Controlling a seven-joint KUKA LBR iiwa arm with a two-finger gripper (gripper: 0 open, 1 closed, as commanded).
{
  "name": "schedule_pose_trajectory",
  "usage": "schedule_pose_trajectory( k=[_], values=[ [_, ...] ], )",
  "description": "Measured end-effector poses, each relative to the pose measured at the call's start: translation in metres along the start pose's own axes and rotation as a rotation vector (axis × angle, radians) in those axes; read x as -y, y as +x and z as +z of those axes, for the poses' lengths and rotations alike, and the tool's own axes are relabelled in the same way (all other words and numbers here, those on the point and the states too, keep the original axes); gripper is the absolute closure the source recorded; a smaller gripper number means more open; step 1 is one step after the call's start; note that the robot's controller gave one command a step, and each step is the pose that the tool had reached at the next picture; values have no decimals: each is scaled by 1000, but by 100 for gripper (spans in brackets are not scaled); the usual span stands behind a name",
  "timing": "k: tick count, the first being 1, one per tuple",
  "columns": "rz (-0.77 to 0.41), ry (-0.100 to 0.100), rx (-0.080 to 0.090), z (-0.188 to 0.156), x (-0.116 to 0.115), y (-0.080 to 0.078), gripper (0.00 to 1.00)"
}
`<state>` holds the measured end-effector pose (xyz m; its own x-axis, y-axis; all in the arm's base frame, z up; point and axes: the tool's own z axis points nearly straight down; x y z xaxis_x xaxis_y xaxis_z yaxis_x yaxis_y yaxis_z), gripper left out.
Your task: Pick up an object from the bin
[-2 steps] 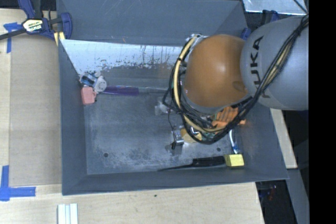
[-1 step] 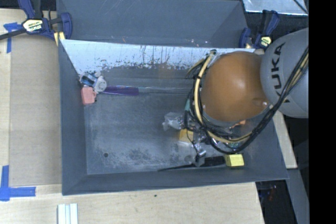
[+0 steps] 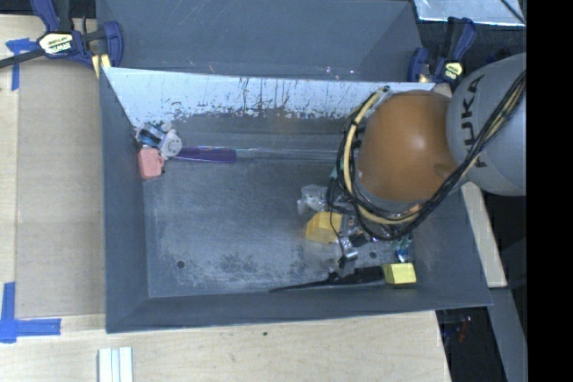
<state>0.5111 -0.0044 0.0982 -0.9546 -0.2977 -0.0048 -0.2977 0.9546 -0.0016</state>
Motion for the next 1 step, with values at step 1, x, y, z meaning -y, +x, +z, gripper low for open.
schedule_pose_trajectory(
  k=[1],
  values=[
    [101, 0, 8, 25, 32, 29, 0]
  ],
)
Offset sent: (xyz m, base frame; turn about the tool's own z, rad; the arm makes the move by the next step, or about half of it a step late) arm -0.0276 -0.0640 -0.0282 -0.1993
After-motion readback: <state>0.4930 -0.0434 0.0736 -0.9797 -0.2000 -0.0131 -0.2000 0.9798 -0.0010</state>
